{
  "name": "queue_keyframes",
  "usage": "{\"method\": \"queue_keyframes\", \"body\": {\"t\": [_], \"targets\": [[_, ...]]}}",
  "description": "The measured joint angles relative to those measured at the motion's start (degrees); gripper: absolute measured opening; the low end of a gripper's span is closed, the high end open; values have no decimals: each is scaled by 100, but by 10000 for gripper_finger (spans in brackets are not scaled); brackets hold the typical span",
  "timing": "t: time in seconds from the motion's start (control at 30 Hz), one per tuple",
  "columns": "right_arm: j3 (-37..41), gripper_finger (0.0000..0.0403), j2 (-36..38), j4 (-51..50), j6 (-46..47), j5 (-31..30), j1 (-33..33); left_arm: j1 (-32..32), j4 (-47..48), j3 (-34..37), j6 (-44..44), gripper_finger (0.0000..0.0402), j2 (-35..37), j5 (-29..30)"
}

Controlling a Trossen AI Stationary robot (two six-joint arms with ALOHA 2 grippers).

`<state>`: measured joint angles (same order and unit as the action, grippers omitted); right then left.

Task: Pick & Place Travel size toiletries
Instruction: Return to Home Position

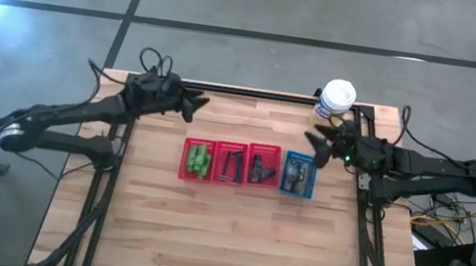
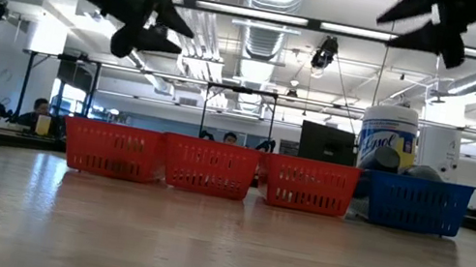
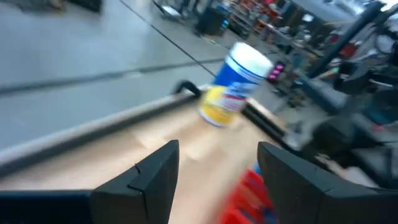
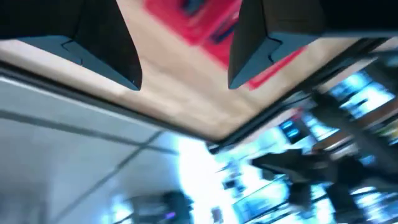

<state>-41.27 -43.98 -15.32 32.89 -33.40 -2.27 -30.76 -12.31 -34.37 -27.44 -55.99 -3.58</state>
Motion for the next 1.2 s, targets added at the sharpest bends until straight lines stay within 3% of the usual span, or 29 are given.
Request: {"method": "queue_keyframes", "body": {"t": [0.1,0.2,0.3,0.4,0.47,0.53,0.77,1.2], "targets": [[256,229,335,4,-3,-137,340,-372,145,-17,715,222,90,16],[389,224,687,1,-71,-334,633,-626,140,-15,1663,222,227,392],[421,224,1070,8,-340,-604,821,-796,104,-20,2171,222,336,1339],[421,231,1374,-17,-612,-613,866,-900,76,-20,2165,222,389,2331],[421,237,1499,-19,-680,-613,866,-913,80,-20,2094,222,409,2687],[422,244,1610,-36,-689,-613,869,-909,172,-12,2029,222,476,2622],[423,269,1695,-36,-702,-611,871,-905,-73,-26,1493,222,579,789],[423,313,1601,-36,-700,-609,866,-905,14,0,1504,222,599,709]]}}
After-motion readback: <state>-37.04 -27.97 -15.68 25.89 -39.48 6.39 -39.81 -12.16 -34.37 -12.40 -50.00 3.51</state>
